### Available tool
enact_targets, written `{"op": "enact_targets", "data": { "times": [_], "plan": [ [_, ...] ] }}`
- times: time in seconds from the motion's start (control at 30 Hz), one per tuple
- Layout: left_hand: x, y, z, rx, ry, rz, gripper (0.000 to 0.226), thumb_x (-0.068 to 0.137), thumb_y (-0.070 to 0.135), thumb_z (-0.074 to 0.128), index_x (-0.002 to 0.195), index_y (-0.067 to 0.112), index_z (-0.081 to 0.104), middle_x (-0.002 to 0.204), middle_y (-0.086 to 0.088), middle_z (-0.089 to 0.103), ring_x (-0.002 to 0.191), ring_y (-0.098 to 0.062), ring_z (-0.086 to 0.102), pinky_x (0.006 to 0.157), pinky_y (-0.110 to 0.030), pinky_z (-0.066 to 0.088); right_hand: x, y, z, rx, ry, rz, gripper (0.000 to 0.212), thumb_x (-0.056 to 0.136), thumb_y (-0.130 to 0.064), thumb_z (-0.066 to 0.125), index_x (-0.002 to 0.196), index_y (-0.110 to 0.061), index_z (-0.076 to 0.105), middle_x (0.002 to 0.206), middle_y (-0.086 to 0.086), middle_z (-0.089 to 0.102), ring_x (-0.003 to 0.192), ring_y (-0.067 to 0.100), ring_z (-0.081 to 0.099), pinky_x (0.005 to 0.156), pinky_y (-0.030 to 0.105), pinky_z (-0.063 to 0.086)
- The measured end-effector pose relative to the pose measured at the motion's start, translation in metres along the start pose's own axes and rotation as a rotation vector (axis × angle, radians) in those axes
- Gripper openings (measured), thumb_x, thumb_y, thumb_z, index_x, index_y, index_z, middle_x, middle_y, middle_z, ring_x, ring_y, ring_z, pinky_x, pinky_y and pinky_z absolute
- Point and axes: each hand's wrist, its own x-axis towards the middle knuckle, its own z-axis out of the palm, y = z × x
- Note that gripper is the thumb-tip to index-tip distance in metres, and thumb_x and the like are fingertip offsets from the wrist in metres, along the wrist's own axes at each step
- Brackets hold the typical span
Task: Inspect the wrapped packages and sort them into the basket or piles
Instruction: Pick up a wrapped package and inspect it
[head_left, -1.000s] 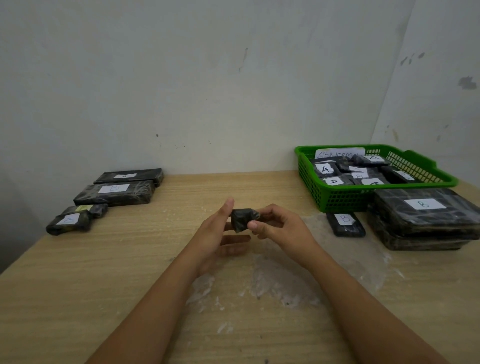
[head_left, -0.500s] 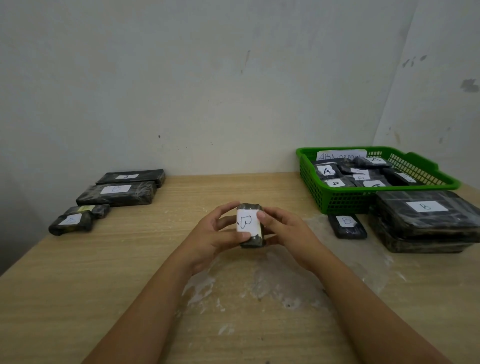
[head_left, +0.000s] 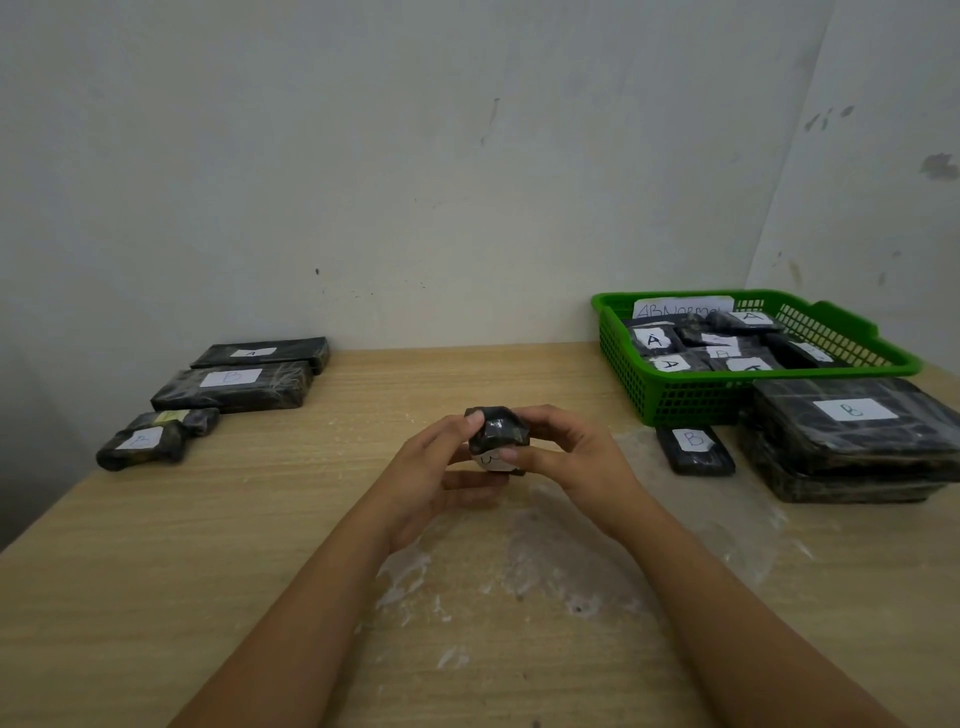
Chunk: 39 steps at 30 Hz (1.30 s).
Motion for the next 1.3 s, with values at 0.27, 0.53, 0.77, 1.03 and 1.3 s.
{"op": "enact_targets", "data": {
  "times": [0.27, 0.53, 0.77, 1.03, 1.3],
  "plan": [
    [-0.001, -0.003, 0.005, 0.029, 0.019, 0.178, 0.028, 0.094, 0.022, 0.067, 0.118, 0.007, 0.069, 0.110, -0.018, 0.076, 0.105, -0.032, 0.074, 0.090, -0.036, 0.061, -0.005, -0.010, 0.004, 0.211, -0.019, 0.228, 0.043, 0.077, -0.044, 0.077, 0.111, -0.019, 0.074, 0.108, 0.007, 0.077, 0.105, 0.025, 0.073, 0.085, 0.047, 0.061],
    [-0.002, -0.002, 0.007, 0.014, 0.006, 0.133, 0.036, 0.089, 0.032, 0.069, 0.114, 0.007, 0.069, 0.110, -0.012, 0.076, 0.101, -0.029, 0.075, 0.088, -0.034, 0.060, -0.002, -0.005, 0.006, 0.314, 0.019, 0.167, 0.013, 0.074, -0.022, 0.080, 0.076, -0.010, 0.077, 0.082, 0.014, 0.073, 0.083, 0.025, 0.072, 0.079, 0.034, 0.061],
    [0.001, -0.005, 0.005, -0.034, 0.037, 0.180, 0.036, 0.090, 0.033, 0.067, 0.106, 0.001, 0.068, 0.108, -0.017, 0.075, 0.103, -0.037, 0.073, 0.092, -0.038, 0.060, -0.002, -0.004, 0.002, 0.333, -0.056, 0.183, 0.029, 0.084, -0.028, 0.073, 0.092, -0.001, 0.076, 0.097, 0.019, 0.073, 0.098, 0.028, 0.070, 0.099, 0.044, 0.057],
    [0.000, -0.002, 0.004, -0.026, 0.018, 0.181, 0.036, 0.089, 0.033, 0.066, 0.106, 0.001, 0.066, 0.113, -0.020, 0.074, 0.105, -0.037, 0.073, 0.093, -0.038, 0.061, -0.002, 0.000, 0.004, 0.332, 0.003, 0.123, 0.015, 0.085, -0.019, 0.071, 0.084, -0.008, 0.082, 0.090, 0.015, 0.076, 0.089, 0.025, 0.073, 0.085, 0.037, 0.059],
    [0.000, -0.006, 0.002, 0.045, -0.069, 0.222, 0.042, 0.088, 0.029, 0.067, 0.117, -0.002, 0.065, 0.118, -0.013, 0.074, 0.115, -0.024, 0.070, 0.096, -0.038, 0.059, 0.003, 0.012, 0.000, 0.301, 0.012, 0.125, 0.042, 0.078, -0.020, 0.077, 0.103, 0.013, 0.073, 0.111, 0.028, 0.073, 0.099, 0.031, 0.071, 0.093, 0.046, 0.058]
  ]
}}
